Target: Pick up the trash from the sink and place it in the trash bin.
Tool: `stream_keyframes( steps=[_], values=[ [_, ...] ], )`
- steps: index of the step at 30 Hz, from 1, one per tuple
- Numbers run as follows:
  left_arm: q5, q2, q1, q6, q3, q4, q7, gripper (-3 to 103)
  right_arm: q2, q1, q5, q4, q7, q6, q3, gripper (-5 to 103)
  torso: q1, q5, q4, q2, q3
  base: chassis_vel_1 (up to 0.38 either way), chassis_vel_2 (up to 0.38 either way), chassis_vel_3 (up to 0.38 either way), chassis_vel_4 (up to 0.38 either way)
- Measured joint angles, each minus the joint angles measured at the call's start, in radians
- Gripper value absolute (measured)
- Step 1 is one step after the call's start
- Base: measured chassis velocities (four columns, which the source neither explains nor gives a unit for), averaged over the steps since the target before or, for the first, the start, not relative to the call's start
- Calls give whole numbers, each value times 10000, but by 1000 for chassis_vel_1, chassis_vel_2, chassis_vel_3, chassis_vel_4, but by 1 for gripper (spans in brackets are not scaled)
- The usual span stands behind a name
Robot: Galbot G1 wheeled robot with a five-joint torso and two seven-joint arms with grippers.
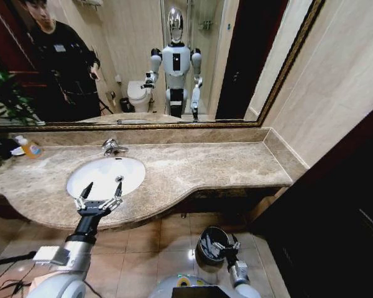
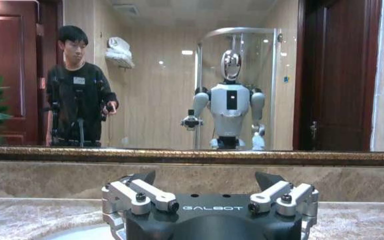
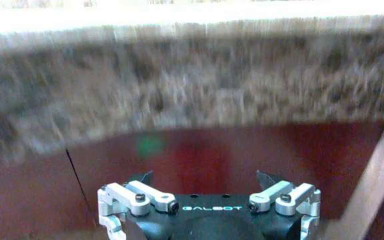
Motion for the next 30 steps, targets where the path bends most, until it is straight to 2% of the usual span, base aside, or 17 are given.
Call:
stream_keyframes(
  steps=[1,4,7,13,14,17,18,19,22,25,30],
  values=[
    [0,0,0,0,0,0,0,100,0,0,0,0,0,0,0,100,0,0,0,0,0,0,0,0,0],
    [-1,0,0,0,0,0,0,100,-220,-520,-61,1793,-60,-288,243,100,0,-1,1,0,0,0,0,0,0],
    [-1,0,0,0,0,0,0,100,-358,-655,-137,2544,-99,-523,318,100,0,-1,0,0,0,0,0,0,0],
    [0,0,0,0,0,1,0,100,-255,-281,-628,4333,-57,-1772,539,100,0,-1,1,0,0,0,0,0,0],
    [0,0,0,0,0,1,0,100,-255,-281,-628,4333,-57,-1772,539,100,0,-1,1,0,0,0,0,0,0],
    [-1,0,0,0,0,0,0,100,-61,110,-737,4763,-124,-2335,647,100,0,0,0,0,0,0,0,0,0],
    [0,0,0,0,0,0,0,100,7,593,-694,4972,-222,-2799,763,100,0,-1,0,0,0,0,0,0,0],
    [0,0,0,0,0,0,0,100,7,593,-694,4972,-222,-2799,763,100,0,-1,0,0,0,0,0,0,0],
    [-1,0,0,0,0,0,0,100,-52,1384,-372,4957,-472,-3313,1129,100,1,0,2,-1,1,0,0,0,0],
    [0,0,0,0,0,1,0,100,-239,1904,40,4709,-623,-3572,1510,100,1,0,2,-1,1,0,0,0,0],
    [0,0,0,0,0,0,0,100,-538,2109,481,4499,-900,-3601,1965,100,1,0,1,-1,1,0,0,0,0]
  ],
)
